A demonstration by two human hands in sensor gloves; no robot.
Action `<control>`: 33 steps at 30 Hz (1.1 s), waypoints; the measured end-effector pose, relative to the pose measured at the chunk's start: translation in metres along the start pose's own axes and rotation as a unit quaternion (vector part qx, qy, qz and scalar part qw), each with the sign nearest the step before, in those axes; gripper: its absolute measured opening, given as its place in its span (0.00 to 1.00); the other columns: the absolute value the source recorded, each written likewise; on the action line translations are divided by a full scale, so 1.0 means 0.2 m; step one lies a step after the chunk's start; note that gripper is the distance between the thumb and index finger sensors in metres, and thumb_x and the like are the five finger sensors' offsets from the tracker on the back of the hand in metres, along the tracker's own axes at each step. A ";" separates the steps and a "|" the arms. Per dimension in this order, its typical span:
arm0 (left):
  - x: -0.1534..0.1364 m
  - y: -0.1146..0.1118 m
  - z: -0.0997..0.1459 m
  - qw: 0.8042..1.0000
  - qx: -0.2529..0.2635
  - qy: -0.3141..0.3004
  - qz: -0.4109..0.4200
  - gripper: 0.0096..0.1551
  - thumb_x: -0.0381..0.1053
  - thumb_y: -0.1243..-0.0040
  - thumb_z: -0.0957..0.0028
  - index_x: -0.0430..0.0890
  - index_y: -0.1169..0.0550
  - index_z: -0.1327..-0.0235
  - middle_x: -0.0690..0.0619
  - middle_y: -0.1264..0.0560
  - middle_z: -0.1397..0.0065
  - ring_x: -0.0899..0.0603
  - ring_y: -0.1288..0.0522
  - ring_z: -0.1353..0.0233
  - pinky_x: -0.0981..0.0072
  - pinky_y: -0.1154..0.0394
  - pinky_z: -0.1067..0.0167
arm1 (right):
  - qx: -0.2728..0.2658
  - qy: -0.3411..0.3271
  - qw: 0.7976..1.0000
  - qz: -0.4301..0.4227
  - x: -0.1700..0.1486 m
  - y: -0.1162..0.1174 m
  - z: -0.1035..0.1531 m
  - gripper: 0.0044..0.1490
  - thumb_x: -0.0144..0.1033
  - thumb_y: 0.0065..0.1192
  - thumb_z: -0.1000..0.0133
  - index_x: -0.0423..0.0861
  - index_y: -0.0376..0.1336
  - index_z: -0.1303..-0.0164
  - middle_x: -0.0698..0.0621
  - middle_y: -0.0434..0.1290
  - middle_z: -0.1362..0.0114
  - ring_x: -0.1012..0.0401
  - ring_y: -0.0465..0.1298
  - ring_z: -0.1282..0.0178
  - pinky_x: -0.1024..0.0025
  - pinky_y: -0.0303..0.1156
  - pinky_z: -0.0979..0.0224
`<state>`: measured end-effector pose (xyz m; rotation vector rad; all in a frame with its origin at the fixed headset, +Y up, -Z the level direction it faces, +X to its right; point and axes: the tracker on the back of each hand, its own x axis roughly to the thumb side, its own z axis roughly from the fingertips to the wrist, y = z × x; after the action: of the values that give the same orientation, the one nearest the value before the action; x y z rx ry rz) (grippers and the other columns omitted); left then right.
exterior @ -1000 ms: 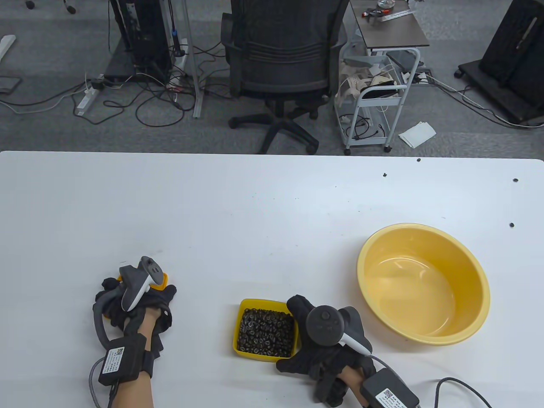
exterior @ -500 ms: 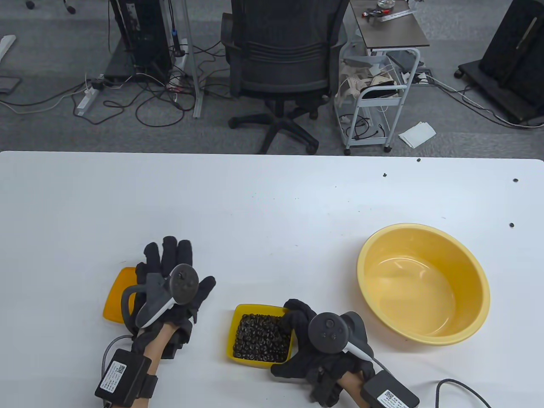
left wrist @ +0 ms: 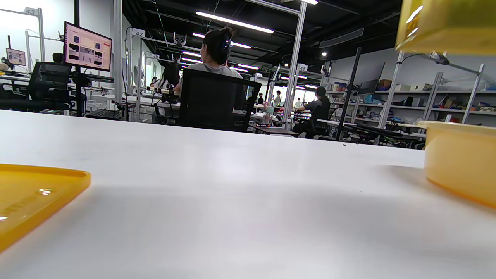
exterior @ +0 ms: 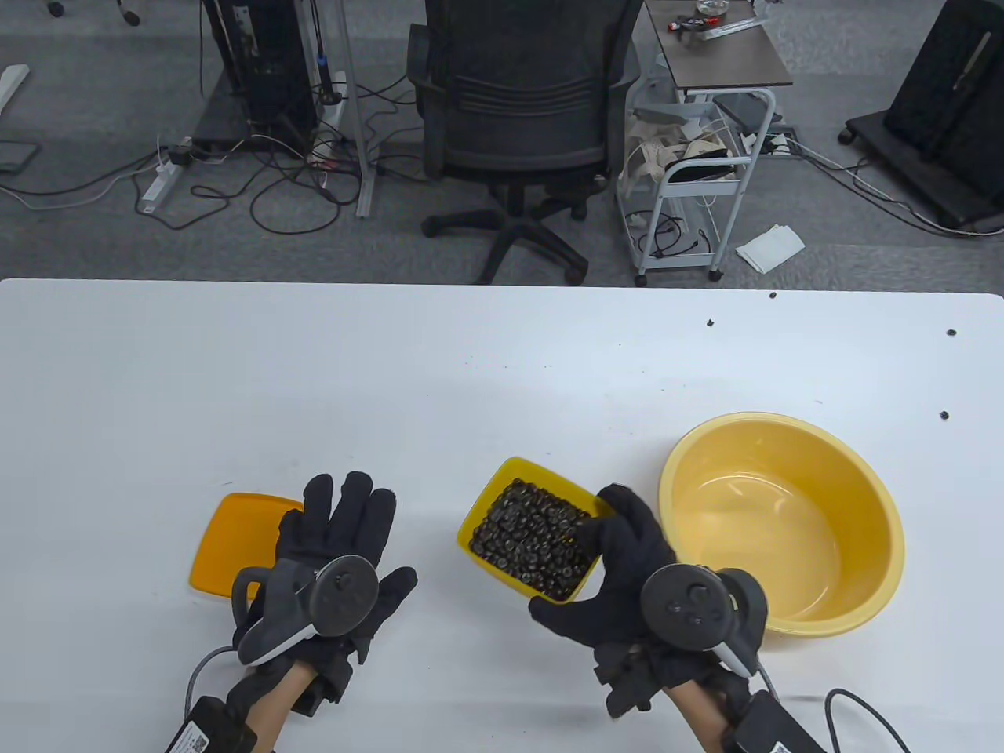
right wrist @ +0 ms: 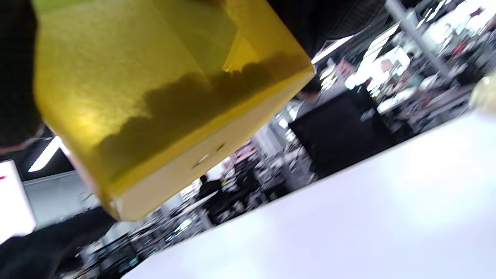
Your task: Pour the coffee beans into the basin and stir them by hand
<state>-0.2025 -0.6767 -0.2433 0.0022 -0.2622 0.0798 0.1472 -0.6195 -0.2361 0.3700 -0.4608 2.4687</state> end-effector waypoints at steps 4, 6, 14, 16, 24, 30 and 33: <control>-0.01 -0.02 -0.01 1.000 -0.022 0.008 -0.014 0.54 0.75 0.60 0.55 0.52 0.54 0.19 0.47 0.58 0.10 0.26 0.60 0.13 0.19 0.48 0.28 | -0.045 0.059 0.994 0.082 -0.10 -0.24 -0.04 0.53 0.78 0.79 0.70 0.55 0.59 0.46 0.35 0.51 0.22 0.41 0.65 0.24 0.44 0.63 0.24; -0.02 -0.03 -0.01 1.000 -0.026 0.012 -0.012 0.54 0.75 0.60 0.55 0.52 0.54 0.18 0.47 0.58 0.10 0.26 0.58 0.14 0.19 0.48 0.28 | -0.059 0.084 0.986 0.128 -0.18 -0.32 -0.04 0.52 0.78 0.79 0.71 0.55 0.60 0.48 0.35 0.51 0.22 0.40 0.65 0.25 0.43 0.63 0.24; -0.05 -0.04 -0.03 0.999 -0.035 0.025 -0.008 0.54 0.74 0.59 0.55 0.52 0.54 0.18 0.47 0.58 0.10 0.26 0.58 0.14 0.19 0.48 0.28 | -0.049 0.183 0.940 0.285 -0.52 -0.44 0.04 0.50 0.74 0.82 0.74 0.55 0.63 0.52 0.34 0.53 0.22 0.39 0.66 0.26 0.42 0.63 0.25; -0.05 -0.05 -0.03 0.999 -0.038 0.027 -0.011 0.54 0.74 0.59 0.55 0.52 0.54 0.19 0.47 0.58 0.10 0.26 0.58 0.14 0.19 0.48 0.28 | -0.041 0.189 0.929 0.316 -0.57 -0.44 0.04 0.49 0.74 0.83 0.75 0.55 0.64 0.52 0.34 0.54 0.22 0.39 0.66 0.26 0.42 0.64 0.25; -0.04 -0.06 -0.04 0.998 -0.054 0.031 -0.024 0.52 0.73 0.60 0.54 0.52 0.54 0.19 0.48 0.58 0.10 0.26 0.61 0.13 0.19 0.50 0.28 | 0.016 0.172 0.890 0.422 -0.60 -0.34 0.02 0.49 0.72 0.83 0.77 0.56 0.64 0.54 0.36 0.54 0.21 0.40 0.67 0.25 0.43 0.64 0.24; -0.04 -0.06 -0.03 0.997 -0.060 0.034 -0.022 0.52 0.73 0.60 0.54 0.52 0.54 0.19 0.48 0.58 0.10 0.26 0.61 0.13 0.19 0.50 0.28 | 0.046 0.135 0.865 0.482 -0.56 -0.25 0.00 0.49 0.72 0.83 0.78 0.56 0.64 0.54 0.36 0.54 0.21 0.40 0.66 0.25 0.43 0.64 0.24; -0.04 -0.06 -0.03 0.997 -0.061 0.034 -0.023 0.52 0.73 0.60 0.54 0.52 0.54 0.19 0.48 0.58 0.10 0.26 0.61 0.13 0.19 0.50 0.28 | 0.054 0.119 0.851 0.508 -0.54 -0.22 -0.01 0.49 0.71 0.84 0.78 0.56 0.64 0.54 0.37 0.54 0.21 0.40 0.66 0.24 0.43 0.63 0.24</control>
<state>-0.2083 -0.6898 -0.2521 -0.1158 -0.1991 0.0172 0.2575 -0.6387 -0.2667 -0.2327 -0.4811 3.5165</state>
